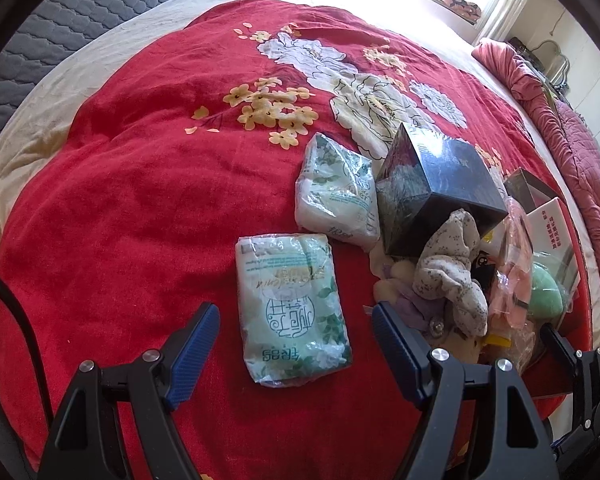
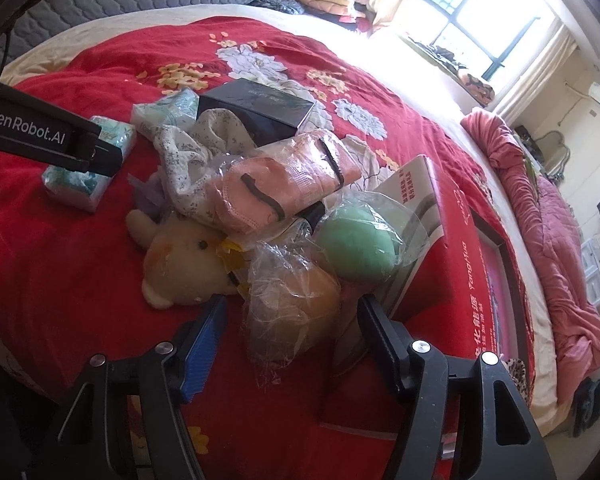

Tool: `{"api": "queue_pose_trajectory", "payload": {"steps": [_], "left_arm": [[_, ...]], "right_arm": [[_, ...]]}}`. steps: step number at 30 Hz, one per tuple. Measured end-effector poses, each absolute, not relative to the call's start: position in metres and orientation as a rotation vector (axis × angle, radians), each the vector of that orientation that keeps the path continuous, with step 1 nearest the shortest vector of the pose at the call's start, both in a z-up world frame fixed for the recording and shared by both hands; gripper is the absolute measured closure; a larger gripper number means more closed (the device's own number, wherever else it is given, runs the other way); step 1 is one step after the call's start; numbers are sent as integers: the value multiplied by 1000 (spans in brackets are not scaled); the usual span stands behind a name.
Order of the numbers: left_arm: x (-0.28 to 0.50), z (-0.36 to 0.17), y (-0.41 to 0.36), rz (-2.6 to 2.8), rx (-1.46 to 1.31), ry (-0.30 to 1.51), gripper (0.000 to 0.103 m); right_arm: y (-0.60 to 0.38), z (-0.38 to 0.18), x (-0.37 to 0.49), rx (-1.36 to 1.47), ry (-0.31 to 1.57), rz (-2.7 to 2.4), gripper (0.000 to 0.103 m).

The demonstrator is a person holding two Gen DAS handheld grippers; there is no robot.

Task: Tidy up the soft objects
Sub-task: 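Grasp the green tissue pack with the left tool while the right grasps the bagged bread roll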

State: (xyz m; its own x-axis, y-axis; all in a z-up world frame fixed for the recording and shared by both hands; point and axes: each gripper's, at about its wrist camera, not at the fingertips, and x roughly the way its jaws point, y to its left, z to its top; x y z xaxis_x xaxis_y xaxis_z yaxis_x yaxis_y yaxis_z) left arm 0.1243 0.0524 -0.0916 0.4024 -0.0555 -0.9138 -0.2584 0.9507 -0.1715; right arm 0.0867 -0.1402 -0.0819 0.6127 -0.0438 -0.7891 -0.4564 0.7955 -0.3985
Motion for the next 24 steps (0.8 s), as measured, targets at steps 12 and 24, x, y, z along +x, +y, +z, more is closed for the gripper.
{"api": "queue_pose_trajectory", "payload": {"steps": [12,24], "left_arm": [[131,-112,51,167,-286,1190,25],[130,-116,60,163,-313,1158,53]], "right_arm": [[-138,-85,86,-661,858,268,52],[-157,-57,78,-400,866,402,53]]}}
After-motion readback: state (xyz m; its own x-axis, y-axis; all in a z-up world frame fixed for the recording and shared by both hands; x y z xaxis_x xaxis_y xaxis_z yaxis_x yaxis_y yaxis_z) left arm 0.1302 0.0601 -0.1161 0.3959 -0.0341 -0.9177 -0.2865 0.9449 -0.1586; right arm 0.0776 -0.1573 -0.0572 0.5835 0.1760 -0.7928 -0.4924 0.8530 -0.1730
